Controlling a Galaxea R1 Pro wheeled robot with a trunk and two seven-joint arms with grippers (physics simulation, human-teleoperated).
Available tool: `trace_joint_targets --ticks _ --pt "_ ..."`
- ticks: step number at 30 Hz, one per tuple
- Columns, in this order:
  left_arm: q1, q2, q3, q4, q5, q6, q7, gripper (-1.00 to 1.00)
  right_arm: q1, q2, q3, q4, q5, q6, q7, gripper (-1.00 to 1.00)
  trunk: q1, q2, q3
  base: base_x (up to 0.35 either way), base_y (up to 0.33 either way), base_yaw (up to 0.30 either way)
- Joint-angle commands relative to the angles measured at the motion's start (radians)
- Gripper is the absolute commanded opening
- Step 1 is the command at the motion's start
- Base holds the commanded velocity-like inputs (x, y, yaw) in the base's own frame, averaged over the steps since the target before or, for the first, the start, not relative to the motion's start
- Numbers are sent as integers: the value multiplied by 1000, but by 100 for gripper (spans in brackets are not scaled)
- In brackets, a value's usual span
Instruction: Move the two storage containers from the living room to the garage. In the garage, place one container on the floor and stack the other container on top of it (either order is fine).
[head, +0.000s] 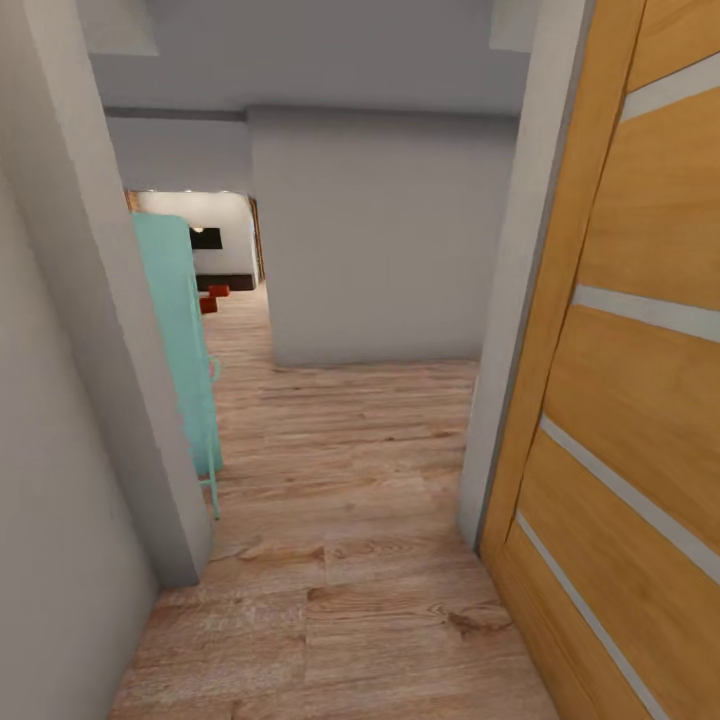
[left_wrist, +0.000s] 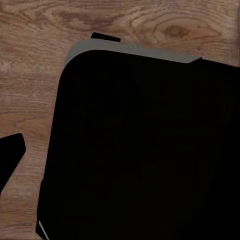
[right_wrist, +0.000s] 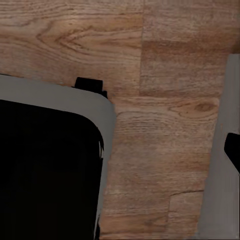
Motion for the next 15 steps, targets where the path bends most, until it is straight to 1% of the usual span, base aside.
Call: trace_joint_targets --ticks 1,2,5,6,8,10,15 --pt "0 0 7 0 2 -2 1 100 -1 3 8 3 -9 9 -10 100 1 0 -1 325 0 0" --pt "0 0 7 0 2 -3 1 100 -1 7 7 3 -10 33 -22 100 1 0 -1 325 0 0" --pt "0 -1 8 0 2 -3 1 100 -1 9 3 3 -11 50 -37 100 1 0 -1 325 0 0" --pt "0 -1 7 0 2 -3 1 100 -1 9 0 3 -12 36 -42 100 1 0 -1 325 0 0" --pt "0 -1 8 0 2 -3 1 100 -1 10 0 3 -13 -28 -44 100 1 0 -1 325 0 0" --pt "0 -1 7 0 2 -4 1 100 -1 11 1 3 -11 -69 -45 100 1 0 -1 325 0 0" --pt "0 -1 8 0 2 -4 1 100 -1 12 1 3 -9 -98 -43 100 1 0 -1 325 0 0"
